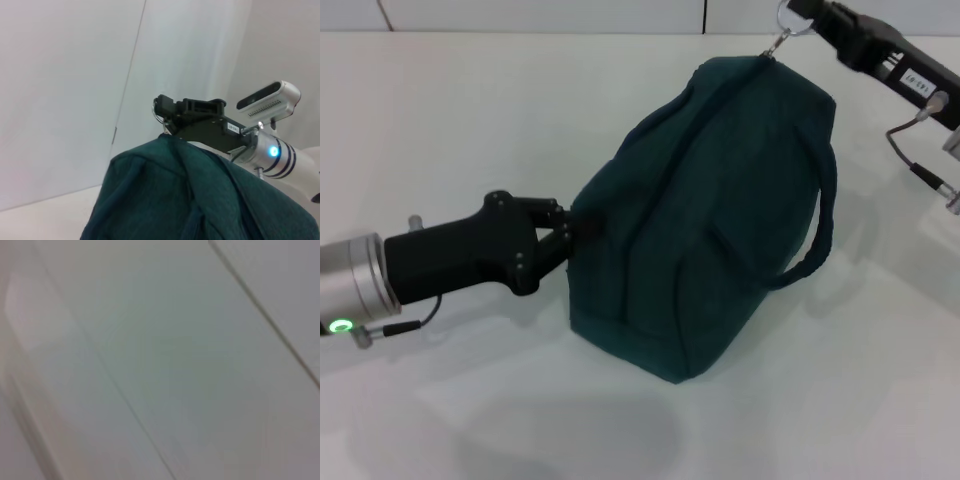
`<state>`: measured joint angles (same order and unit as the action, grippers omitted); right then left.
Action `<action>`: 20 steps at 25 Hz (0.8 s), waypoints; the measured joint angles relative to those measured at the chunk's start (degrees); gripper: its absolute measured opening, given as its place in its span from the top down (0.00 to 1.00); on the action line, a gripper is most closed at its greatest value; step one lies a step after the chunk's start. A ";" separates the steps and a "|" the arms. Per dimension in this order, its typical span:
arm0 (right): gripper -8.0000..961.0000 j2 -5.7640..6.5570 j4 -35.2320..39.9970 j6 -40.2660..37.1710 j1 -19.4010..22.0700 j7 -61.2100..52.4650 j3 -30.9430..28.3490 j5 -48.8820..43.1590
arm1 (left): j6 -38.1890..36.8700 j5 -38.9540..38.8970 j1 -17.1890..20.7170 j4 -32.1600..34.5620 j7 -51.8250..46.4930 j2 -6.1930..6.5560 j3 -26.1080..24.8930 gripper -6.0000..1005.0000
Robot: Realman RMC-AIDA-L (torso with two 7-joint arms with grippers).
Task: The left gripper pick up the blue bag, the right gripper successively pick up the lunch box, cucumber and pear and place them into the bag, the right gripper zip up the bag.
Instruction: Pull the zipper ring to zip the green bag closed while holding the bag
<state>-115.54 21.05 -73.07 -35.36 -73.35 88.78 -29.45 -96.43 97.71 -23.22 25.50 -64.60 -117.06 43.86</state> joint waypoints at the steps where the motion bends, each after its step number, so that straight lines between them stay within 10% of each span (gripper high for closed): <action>1: 0.97 0.00 -0.16 0.03 0.00 -0.12 -0.09 0.22 | 0.10 0.04 0.03 0.62 0.00 -0.07 -0.07 0.94; 10: 0.97 -0.03 -2.97 0.48 -0.41 0.16 -1.40 0.58 | -0.16 -0.61 -0.69 5.63 -5.08 -1.24 -0.11 0.90; 20: 0.97 -0.11 -3.01 0.41 -0.43 0.17 -1.52 0.58 | 0.19 -0.28 -1.93 29.03 -26.25 -2.47 1.60 0.74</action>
<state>-115.66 18.04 -72.66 -35.79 -73.18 87.26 -28.87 -96.24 97.43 -25.15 54.53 -90.85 -119.53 45.47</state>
